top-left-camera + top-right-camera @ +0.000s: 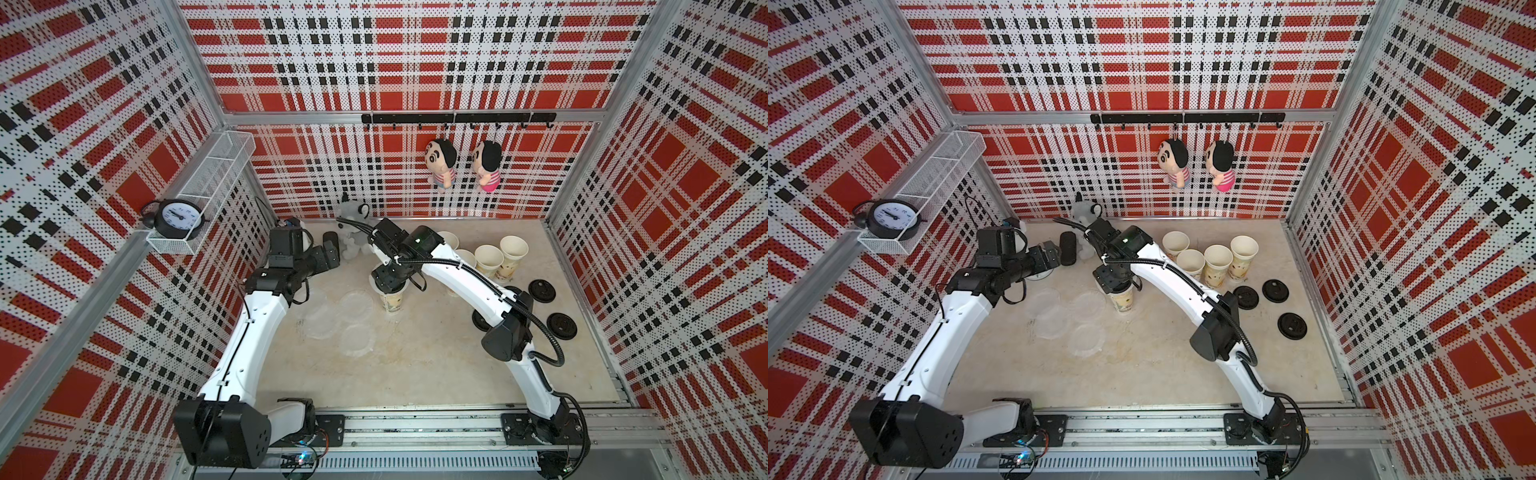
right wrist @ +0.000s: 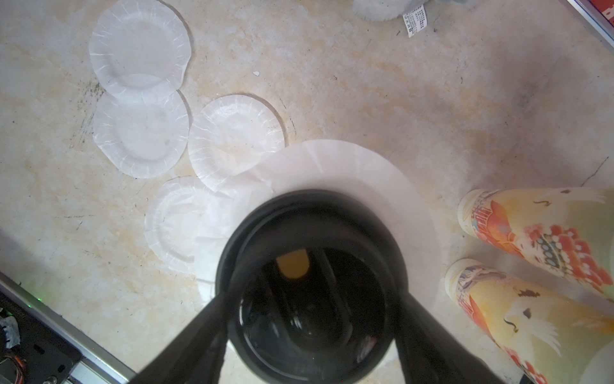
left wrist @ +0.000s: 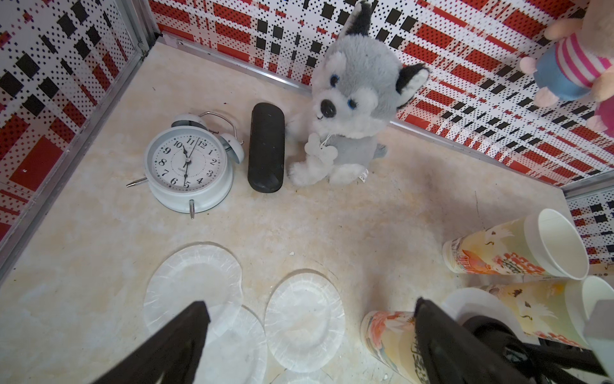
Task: Put the leak-proof paper on the milk tea cups
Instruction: Place the cup lid on the cup.
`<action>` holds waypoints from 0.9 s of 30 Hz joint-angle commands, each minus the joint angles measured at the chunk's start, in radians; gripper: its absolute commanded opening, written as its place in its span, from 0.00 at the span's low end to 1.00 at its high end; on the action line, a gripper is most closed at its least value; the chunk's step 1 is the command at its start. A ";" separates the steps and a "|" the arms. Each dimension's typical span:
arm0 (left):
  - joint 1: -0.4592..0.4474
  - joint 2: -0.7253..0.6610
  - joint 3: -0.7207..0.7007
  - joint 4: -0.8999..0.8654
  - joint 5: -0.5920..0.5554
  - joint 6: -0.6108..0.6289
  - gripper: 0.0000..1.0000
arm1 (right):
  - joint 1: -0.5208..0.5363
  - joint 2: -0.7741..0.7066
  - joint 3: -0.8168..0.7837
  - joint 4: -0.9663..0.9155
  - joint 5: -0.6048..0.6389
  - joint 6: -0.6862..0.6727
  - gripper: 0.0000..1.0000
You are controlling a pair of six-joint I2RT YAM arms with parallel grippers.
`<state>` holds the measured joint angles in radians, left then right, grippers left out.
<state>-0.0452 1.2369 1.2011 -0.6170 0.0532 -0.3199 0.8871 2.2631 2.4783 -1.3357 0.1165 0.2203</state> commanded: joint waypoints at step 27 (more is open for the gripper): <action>-0.036 -0.001 0.053 -0.024 -0.013 0.036 1.00 | -0.013 -0.052 0.030 0.056 -0.052 0.019 0.92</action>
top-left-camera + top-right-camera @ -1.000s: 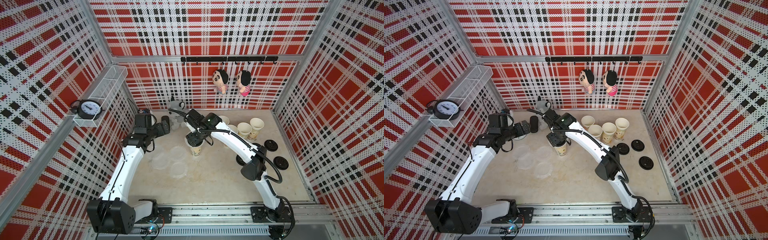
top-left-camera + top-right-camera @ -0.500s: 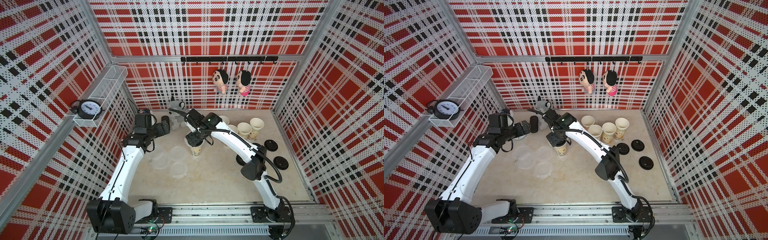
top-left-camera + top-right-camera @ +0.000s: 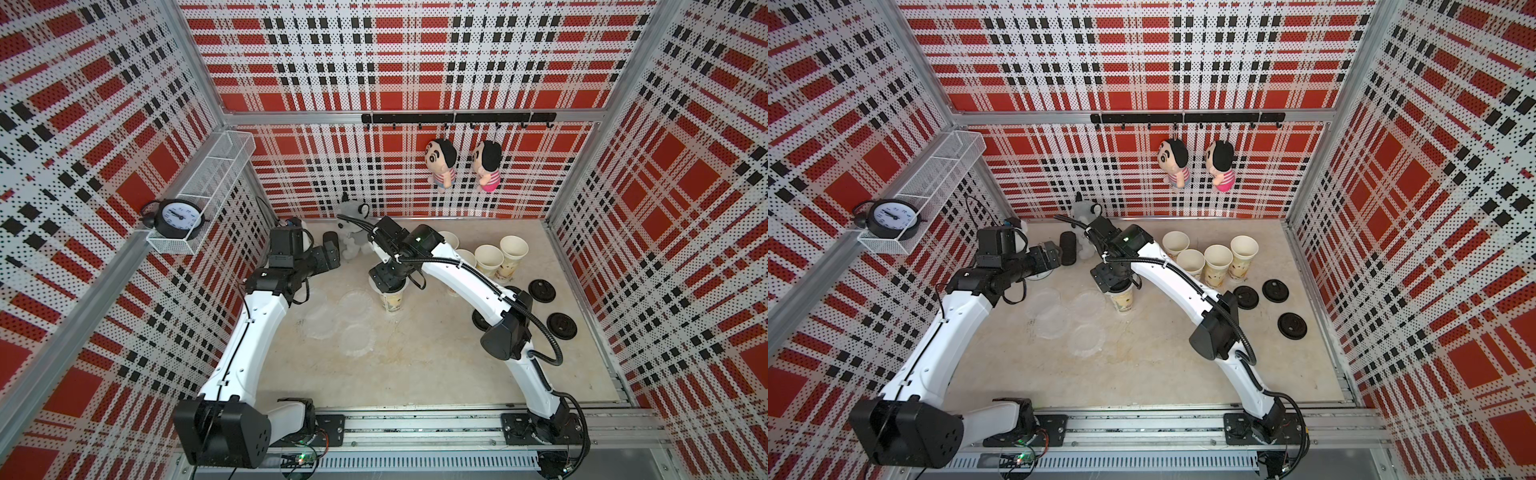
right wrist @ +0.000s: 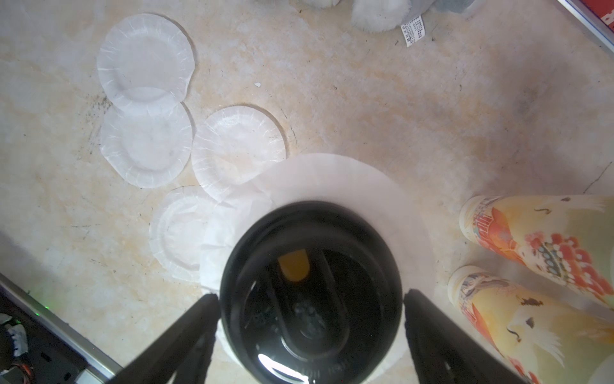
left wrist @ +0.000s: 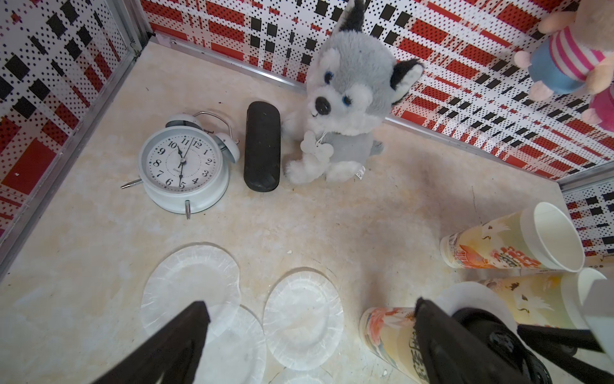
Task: Put the leak-proof paper on the milk tea cups
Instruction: Place the cup lid on the cup, then secure the cup lid on the cup.
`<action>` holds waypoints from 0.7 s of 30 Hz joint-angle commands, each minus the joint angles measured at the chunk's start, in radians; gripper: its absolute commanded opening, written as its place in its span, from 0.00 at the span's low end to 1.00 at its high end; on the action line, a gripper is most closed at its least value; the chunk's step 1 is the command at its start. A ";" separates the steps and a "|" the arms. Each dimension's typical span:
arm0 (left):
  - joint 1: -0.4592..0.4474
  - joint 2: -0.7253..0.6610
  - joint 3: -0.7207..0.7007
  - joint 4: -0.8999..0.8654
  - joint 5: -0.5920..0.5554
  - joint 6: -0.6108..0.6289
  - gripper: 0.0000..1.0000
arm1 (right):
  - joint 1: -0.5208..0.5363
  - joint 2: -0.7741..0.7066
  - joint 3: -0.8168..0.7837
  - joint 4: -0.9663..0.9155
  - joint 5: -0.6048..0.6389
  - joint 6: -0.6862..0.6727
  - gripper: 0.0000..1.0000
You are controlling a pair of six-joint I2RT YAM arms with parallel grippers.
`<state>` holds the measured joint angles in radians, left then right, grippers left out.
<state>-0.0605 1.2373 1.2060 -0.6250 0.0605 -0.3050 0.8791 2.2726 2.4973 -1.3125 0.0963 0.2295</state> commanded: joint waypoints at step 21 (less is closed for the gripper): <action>-0.413 0.170 0.228 -0.208 -0.194 0.026 0.88 | -0.250 -0.861 -0.999 0.372 0.008 0.164 0.87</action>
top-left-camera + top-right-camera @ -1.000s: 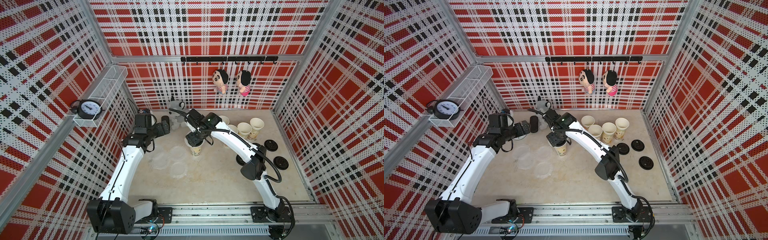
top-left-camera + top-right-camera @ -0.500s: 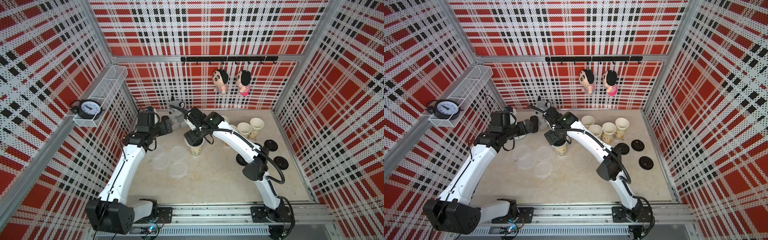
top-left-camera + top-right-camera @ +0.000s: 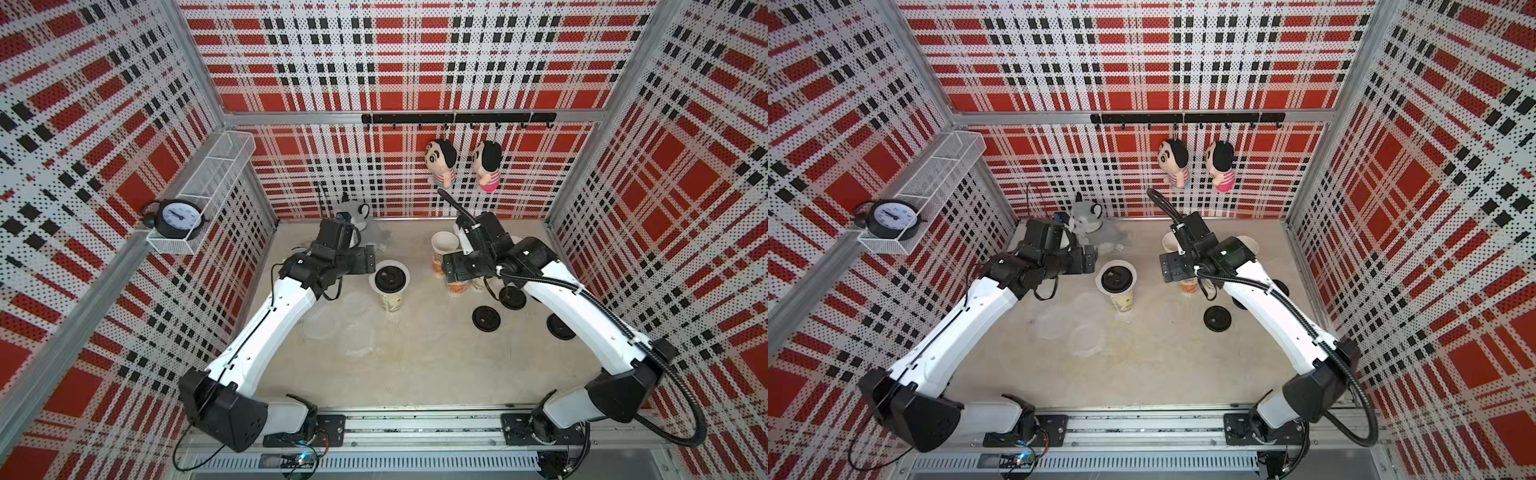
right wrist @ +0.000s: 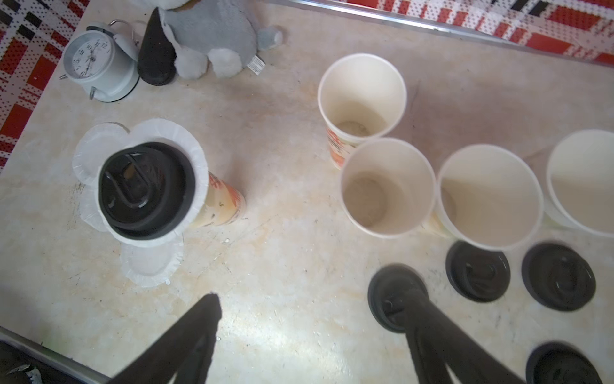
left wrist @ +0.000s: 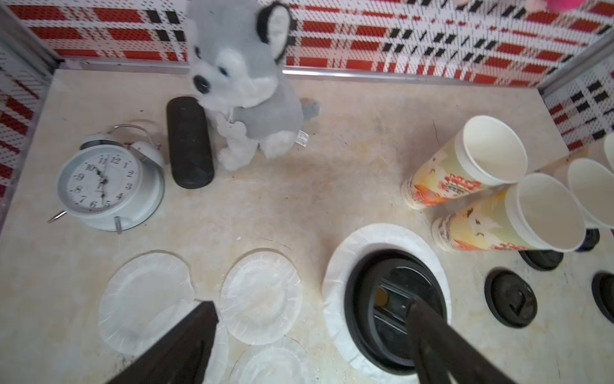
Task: Put the leak-proof paper on the milk tea cups
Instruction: Secure the cup lid on the cup.
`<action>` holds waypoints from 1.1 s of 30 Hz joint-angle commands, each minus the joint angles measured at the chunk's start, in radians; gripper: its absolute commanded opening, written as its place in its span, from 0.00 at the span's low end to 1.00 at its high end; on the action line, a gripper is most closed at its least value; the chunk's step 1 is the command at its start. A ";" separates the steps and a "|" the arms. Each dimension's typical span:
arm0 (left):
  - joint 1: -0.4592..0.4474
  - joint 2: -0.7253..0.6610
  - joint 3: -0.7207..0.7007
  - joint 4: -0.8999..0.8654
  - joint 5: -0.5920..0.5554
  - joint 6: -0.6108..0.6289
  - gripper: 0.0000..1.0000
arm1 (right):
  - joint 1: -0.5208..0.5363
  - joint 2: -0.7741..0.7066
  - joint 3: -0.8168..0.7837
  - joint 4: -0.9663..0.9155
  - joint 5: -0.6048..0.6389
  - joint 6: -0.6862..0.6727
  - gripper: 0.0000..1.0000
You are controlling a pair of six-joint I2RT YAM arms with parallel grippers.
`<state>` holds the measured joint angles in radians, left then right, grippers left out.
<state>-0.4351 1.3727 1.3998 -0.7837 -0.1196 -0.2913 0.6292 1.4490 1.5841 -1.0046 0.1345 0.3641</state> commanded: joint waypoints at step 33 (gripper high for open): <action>-0.140 0.191 0.070 -0.091 -0.095 -0.034 0.67 | -0.006 -0.104 -0.281 0.146 -0.097 0.036 0.84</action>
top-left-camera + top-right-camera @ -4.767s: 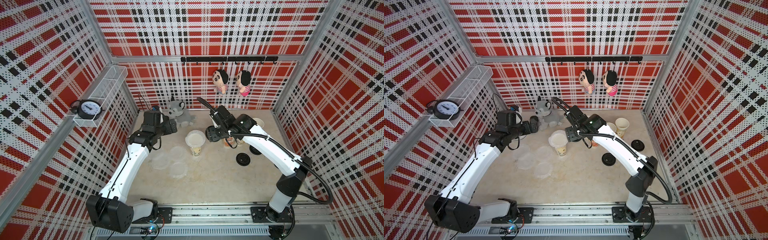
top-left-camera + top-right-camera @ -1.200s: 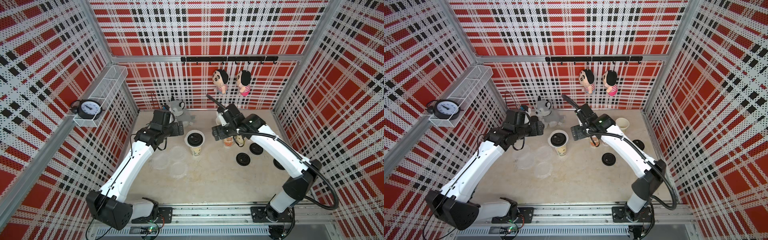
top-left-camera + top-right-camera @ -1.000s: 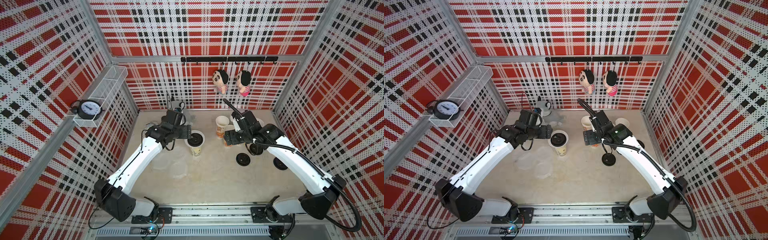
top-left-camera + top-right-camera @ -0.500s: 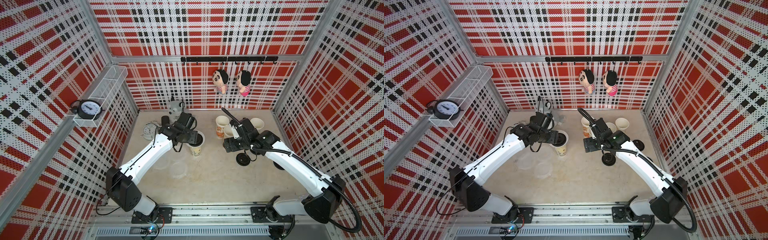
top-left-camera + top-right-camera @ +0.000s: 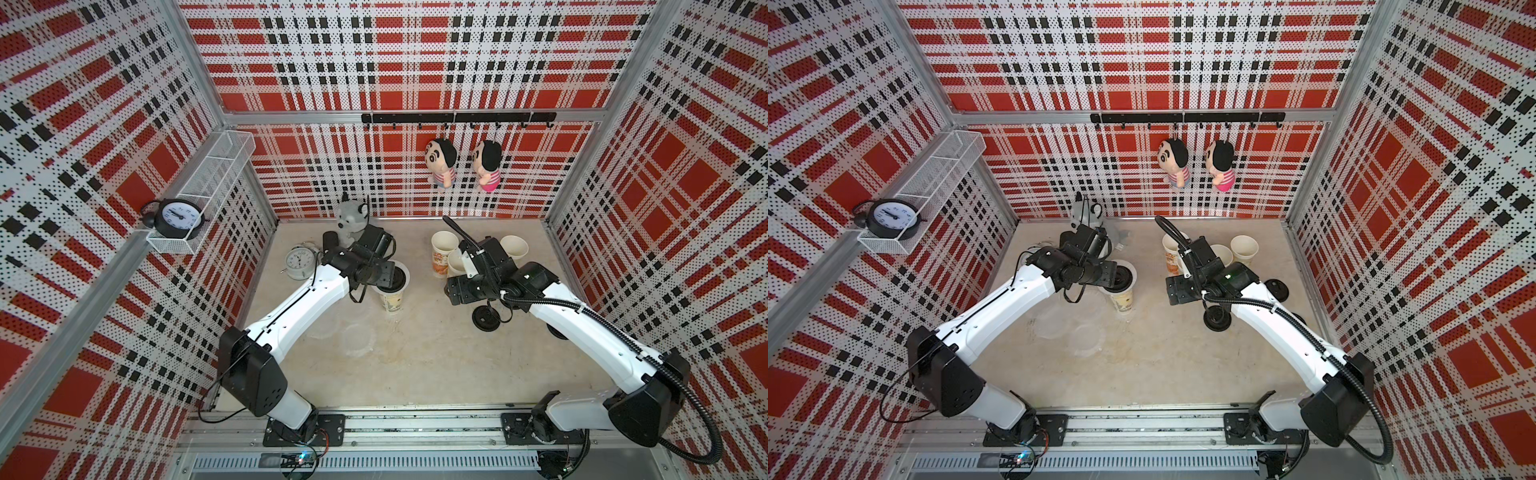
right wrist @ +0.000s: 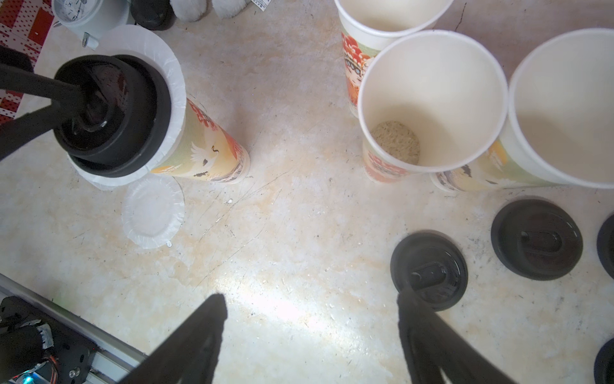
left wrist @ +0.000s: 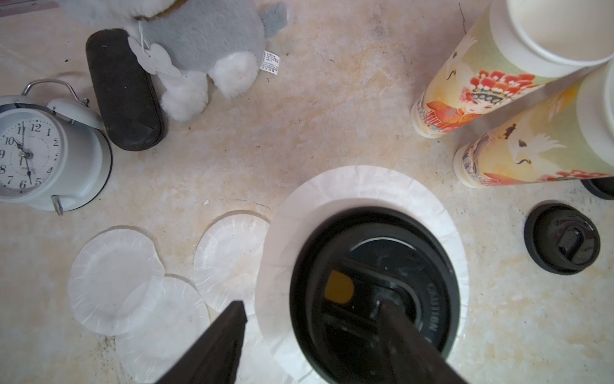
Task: Put the leak-proof paper on the milk tea cups
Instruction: Secure the cup lid on the cup.
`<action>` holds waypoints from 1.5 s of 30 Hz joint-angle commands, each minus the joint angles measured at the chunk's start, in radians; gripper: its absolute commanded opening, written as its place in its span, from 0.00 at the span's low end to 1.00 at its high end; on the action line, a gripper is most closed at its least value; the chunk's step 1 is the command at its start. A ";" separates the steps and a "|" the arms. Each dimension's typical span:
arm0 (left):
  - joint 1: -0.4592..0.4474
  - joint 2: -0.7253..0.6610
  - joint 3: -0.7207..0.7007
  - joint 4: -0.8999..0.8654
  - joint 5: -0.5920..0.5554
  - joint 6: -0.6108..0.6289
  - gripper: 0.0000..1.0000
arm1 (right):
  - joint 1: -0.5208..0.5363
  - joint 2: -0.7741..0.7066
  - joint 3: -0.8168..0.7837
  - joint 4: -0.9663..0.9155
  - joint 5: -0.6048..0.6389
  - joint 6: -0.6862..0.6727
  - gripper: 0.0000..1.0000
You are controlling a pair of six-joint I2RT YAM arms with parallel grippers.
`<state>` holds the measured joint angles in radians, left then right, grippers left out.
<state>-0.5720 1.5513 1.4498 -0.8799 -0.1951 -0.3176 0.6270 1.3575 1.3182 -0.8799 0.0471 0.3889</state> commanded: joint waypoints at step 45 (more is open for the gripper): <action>0.028 -0.005 -0.084 0.051 -0.024 -0.008 0.63 | 0.066 0.205 0.081 0.123 -0.107 0.028 0.76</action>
<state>-0.5507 1.5528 1.3956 -0.8005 -0.2146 -0.3248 0.6807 1.5429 1.3594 -0.7891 -0.0525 0.4110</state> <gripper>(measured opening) 0.630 0.758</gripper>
